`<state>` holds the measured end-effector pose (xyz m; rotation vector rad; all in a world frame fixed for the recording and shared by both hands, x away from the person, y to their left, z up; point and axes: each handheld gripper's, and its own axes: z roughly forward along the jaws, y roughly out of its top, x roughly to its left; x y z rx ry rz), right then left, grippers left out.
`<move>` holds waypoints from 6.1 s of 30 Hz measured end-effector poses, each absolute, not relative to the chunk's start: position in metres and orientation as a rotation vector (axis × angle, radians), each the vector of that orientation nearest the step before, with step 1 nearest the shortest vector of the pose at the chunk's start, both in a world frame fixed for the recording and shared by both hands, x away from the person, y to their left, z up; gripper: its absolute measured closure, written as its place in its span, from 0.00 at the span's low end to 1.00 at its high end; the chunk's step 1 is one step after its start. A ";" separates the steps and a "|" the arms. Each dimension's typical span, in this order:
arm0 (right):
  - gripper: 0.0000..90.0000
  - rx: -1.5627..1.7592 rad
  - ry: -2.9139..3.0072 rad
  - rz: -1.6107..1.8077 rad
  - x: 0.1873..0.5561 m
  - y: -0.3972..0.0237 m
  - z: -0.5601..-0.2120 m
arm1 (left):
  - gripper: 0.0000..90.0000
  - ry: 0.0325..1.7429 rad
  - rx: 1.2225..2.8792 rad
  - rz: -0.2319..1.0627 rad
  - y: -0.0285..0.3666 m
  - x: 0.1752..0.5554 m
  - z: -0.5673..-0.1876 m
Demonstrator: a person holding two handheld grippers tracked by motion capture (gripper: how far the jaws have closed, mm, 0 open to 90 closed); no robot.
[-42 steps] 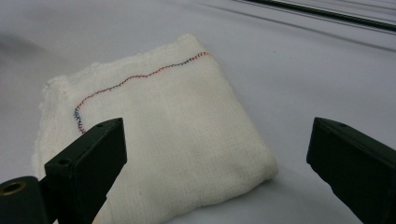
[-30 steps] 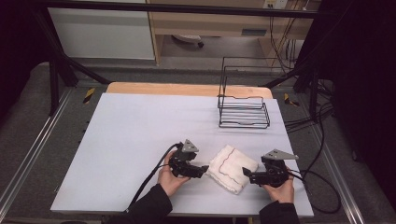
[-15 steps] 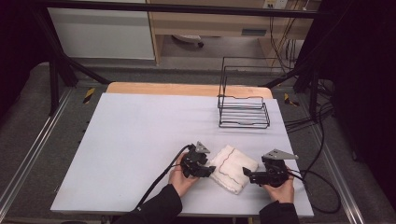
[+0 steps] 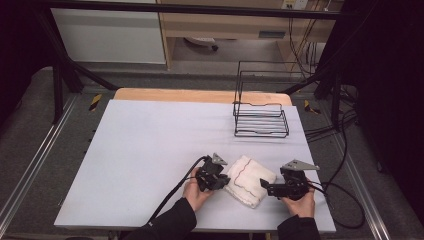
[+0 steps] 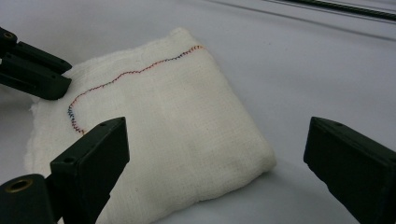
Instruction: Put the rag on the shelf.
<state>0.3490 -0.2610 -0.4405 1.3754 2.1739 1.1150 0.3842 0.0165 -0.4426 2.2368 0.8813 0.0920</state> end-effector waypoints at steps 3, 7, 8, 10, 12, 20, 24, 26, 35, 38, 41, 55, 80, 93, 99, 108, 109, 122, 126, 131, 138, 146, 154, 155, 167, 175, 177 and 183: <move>0.09 1.384 2.172 1.122 0.349 -0.262 -0.441 | 0.92 0.894 2.219 0.108 0.018 0.381 -0.443; 0.09 1.380 2.178 1.134 0.349 -0.261 -0.441 | 0.92 0.897 2.215 0.134 0.024 0.373 -0.440; 0.09 1.386 2.180 1.138 0.349 -0.261 -0.441 | 0.92 0.906 2.208 0.134 0.027 0.371 -0.439; 0.09 1.394 2.182 1.154 0.349 -0.261 -0.441 | 0.92 0.916 2.187 0.133 0.032 0.365 -0.437; 0.10 1.393 2.180 1.173 0.349 -0.261 -0.441 | 0.92 0.922 2.177 0.139 0.038 0.358 -0.435; 0.10 1.407 2.189 1.197 0.349 -0.258 -0.442 | 0.87 0.894 2.192 0.147 0.045 0.352 -0.438; 0.10 1.401 2.185 1.201 0.349 -0.258 -0.442 | 0.67 0.869 2.192 0.216 0.046 0.361 -0.428; 0.10 1.401 2.185 1.202 0.350 -0.258 -0.442 | 0.57 0.863 2.178 0.233 0.046 0.370 -0.422; 0.11 1.393 2.191 1.188 0.352 -0.258 -0.442 | 0.26 0.865 2.183 0.207 0.027 0.415 -0.419; 0.11 1.392 2.192 1.192 0.352 -0.258 -0.443 | 0.23 0.876 2.187 0.214 0.018 0.426 -0.423; 0.10 1.384 2.191 1.196 0.351 -0.259 -0.442 | 0.24 0.885 2.188 0.215 0.010 0.433 -0.429; 0.10 1.389 2.189 1.204 0.351 -0.259 -0.442 | 0.65 0.907 2.202 0.188 -0.004 0.442 -0.443; 0.23 1.424 2.161 1.188 0.360 -0.259 -0.441 | 0.90 0.877 2.233 0.143 -0.010 0.439 -0.445; 0.55 1.487 2.188 1.110 0.371 -0.255 -0.449 | 0.90 0.833 2.248 0.177 -0.010 0.437 -0.446; 0.64 1.516 2.202 1.130 0.374 -0.251 -0.453 | 0.90 0.816 2.232 0.170 -0.008 0.438 -0.447; 0.82 1.590 2.224 1.193 0.376 -0.248 -0.454 | 0.90 0.797 2.230 0.176 -0.007 0.438 -0.448; 0.83 1.591 2.223 1.197 0.377 -0.248 -0.454 | 0.90 0.800 2.228 0.178 -0.007 0.437 -0.448; 0.89 1.520 2.197 1.242 0.370 -0.247 -0.444 | 0.93 0.828 2.157 0.152 0.003 0.437 -0.446; 0.89 1.468 2.188 1.258 0.367 -0.243 -0.438 | 0.93 0.816 2.123 0.169 0.009 0.432 -0.440; 0.89 1.417 2.173 1.281 0.364 -0.241 -0.432 | 0.93 0.799 2.083 0.182 0.017 0.426 -0.433; 0.89 1.349 2.153 1.306 0.358 -0.237 -0.424 | 0.93 0.781 2.032 0.221 0.026 0.418 -0.425; 0.90 1.272 2.103 1.346 0.351 -0.232 -0.415 | 0.93 0.765 1.963 0.255 0.036 0.408 -0.413; 0.90 1.222 2.069 1.382 0.346 -0.231 -0.405 | 0.93 0.752 1.904 0.269 0.043 0.400 -0.401; 0.90 1.215 2.066 1.385 0.346 -0.231 -0.403 | 0.93 0.750 1.899 0.272 0.043 0.399 -0.400; 0.90 1.144 2.027 1.404 0.340 -0.228 -0.388 | 0.93 0.735 1.843 0.293 0.049 0.393 -0.386; 0.90 1.092 1.983 1.410 0.337 -0.224 -0.374 | 0.93 0.722 1.787 0.337 0.052 0.389 -0.373; 0.90 1.076 1.969 1.412 0.336 -0.223 -0.370 | 0.93 0.713 1.777 0.352 0.053 0.388 -0.368; 0.90 1.041 1.929 1.426 0.336 -0.221 -0.356 | 0.93 0.691 1.739 0.392 0.055 0.386 -0.354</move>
